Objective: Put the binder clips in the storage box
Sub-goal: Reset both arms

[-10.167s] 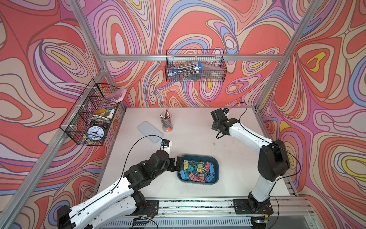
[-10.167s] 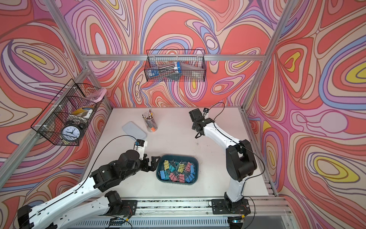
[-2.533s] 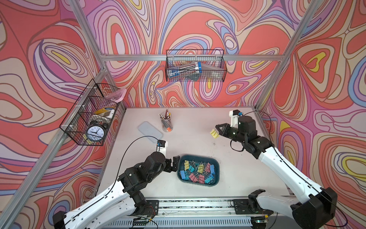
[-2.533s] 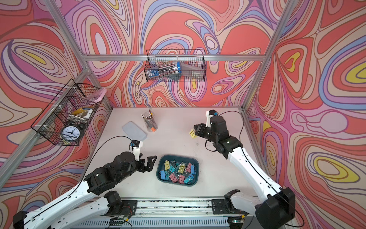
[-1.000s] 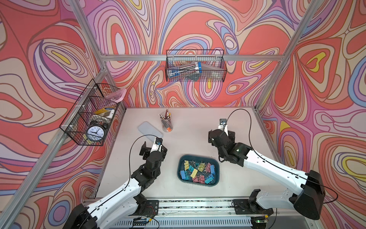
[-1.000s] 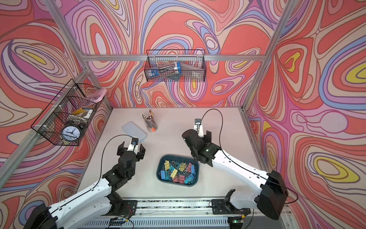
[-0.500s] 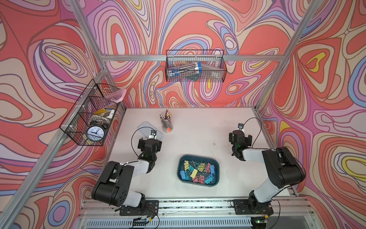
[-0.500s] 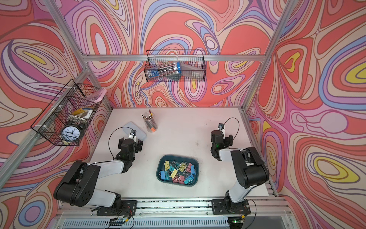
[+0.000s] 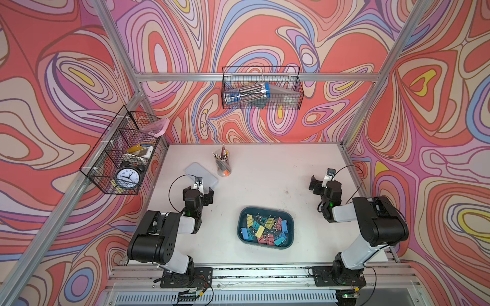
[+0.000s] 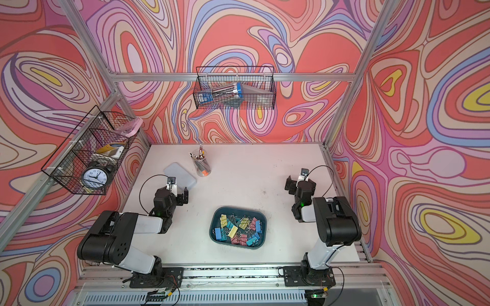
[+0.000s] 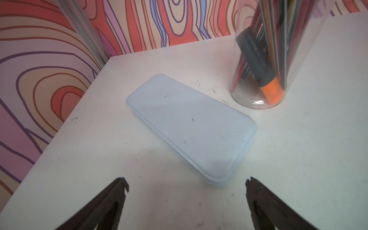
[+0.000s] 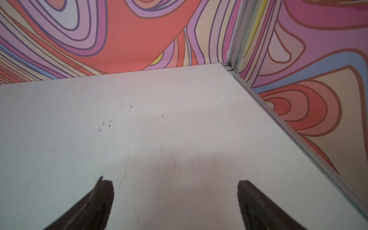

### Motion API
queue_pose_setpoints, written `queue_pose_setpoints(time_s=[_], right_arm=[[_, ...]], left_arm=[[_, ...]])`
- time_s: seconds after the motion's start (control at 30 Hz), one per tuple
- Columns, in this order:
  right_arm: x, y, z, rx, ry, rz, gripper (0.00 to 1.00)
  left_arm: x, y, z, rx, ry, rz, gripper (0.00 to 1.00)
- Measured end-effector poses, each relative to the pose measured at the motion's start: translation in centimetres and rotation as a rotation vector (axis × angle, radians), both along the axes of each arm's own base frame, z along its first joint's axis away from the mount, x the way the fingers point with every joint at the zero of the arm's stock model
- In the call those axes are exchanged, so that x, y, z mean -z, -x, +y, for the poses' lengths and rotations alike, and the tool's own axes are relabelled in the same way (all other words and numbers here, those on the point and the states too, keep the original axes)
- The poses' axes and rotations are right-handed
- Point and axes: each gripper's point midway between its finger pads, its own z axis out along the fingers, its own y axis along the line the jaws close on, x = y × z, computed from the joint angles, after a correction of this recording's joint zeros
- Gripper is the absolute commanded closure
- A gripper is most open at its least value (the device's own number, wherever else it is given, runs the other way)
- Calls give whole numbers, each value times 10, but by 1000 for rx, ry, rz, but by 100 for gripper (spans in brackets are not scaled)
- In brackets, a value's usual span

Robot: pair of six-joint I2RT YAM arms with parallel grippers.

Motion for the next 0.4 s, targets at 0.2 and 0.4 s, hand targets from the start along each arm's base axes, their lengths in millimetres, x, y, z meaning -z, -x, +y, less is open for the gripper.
queue_pose_setpoints(time_s=[0.2,0.4], right_arm=[[-5,-2,3,-16,-6,-22,2],[-5,-3,6,-34,-10,-22,2]], left_arm=[[-6,-4,4,-24,20,-18,1],[-6,-4,4,-28,27,-20,1]])
